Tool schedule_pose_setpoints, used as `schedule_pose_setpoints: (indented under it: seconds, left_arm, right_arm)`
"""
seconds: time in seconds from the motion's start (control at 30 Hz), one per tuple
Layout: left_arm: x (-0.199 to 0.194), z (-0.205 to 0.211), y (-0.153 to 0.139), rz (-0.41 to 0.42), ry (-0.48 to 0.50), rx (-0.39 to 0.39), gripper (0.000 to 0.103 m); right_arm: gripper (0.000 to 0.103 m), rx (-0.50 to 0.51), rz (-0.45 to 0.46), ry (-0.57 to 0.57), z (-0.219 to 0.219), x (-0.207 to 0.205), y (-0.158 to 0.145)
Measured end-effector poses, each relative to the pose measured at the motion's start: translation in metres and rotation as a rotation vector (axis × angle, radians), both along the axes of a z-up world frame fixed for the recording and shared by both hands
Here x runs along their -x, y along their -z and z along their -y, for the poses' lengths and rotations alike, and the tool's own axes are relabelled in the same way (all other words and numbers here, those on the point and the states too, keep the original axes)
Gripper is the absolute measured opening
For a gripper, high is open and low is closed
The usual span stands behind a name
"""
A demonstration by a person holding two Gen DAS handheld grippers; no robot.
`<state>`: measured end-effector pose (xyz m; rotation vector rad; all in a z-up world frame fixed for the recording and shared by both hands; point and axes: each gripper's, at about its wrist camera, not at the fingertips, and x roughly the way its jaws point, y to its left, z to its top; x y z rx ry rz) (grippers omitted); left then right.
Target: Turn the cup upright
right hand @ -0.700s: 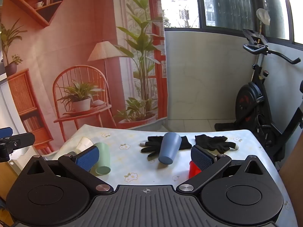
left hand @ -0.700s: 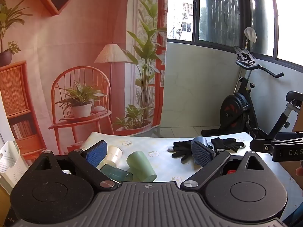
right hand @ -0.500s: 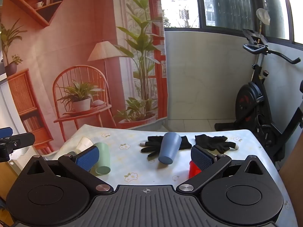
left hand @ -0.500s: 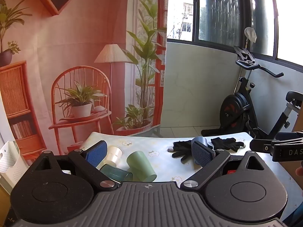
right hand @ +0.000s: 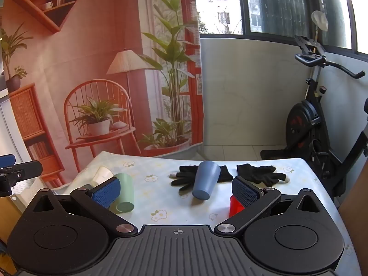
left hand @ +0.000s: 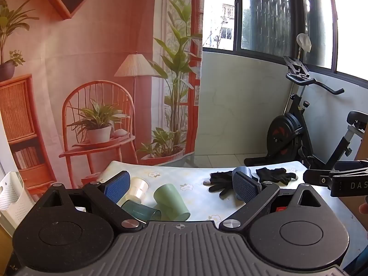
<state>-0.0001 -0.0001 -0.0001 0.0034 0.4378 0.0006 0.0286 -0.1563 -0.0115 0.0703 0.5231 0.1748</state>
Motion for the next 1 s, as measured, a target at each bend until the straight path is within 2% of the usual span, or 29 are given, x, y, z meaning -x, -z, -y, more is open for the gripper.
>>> schedule_pose_setpoints:
  seconds: [0.33, 0.47, 0.57, 0.67, 0.8, 0.87, 1.0]
  left_arm:
    - [-0.002, -0.004, 0.0, -0.014, -0.001, 0.015, 0.097]
    - [-0.013, -0.017, 0.012, -0.052, -0.031, 0.082, 0.097]
    - [-0.025, -0.033, 0.026, -0.089, -0.067, 0.133, 0.097]
    - [-0.041, -0.05, 0.048, -0.112, -0.097, 0.136, 0.095]
    - [-0.071, -0.077, 0.08, -0.221, -0.115, 0.142, 0.091]
    - [-0.089, -0.091, 0.094, -0.283, -0.126, 0.184, 0.089]
    - [-0.122, -0.117, 0.116, -0.359, -0.196, 0.358, 0.088]
  right_arm:
    - [0.103, -0.006, -0.017, 0.008, 0.0, -0.008, 0.006]
    - [0.103, -0.009, -0.038, 0.018, -0.002, -0.02, 0.015]
    - [0.103, -0.026, -0.07, 0.027, 0.0, -0.036, 0.03]
    - [0.103, -0.034, -0.117, 0.042, 0.001, -0.054, 0.049]
    - [0.103, -0.034, -0.171, 0.05, -0.002, -0.073, 0.073]
    - [0.103, -0.031, -0.192, 0.05, -0.003, -0.08, 0.082]
    - [0.103, -0.026, -0.223, 0.051, -0.007, -0.093, 0.094]
